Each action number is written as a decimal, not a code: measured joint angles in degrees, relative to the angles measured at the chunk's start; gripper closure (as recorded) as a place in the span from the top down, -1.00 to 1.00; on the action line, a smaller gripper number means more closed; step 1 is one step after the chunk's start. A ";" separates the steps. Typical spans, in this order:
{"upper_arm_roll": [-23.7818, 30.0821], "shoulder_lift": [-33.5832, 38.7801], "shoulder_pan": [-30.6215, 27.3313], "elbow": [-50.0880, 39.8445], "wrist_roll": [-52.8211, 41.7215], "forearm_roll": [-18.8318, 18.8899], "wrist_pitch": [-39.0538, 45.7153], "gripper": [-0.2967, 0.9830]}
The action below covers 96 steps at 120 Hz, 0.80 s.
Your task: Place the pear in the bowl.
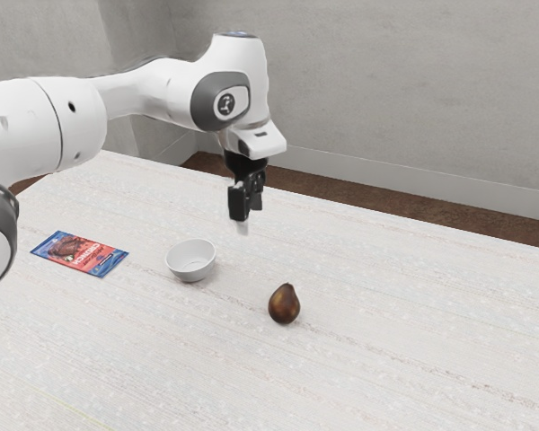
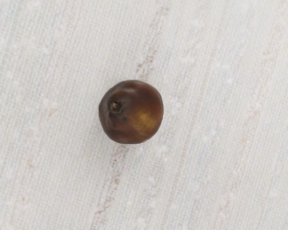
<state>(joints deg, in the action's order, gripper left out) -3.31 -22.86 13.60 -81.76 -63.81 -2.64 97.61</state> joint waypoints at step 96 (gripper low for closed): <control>0.33 -16.63 1.09 -4.75 -9.49 -10.48 17.98 0.53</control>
<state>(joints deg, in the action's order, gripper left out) -2.98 -39.49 14.69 -86.52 -73.29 -13.12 115.60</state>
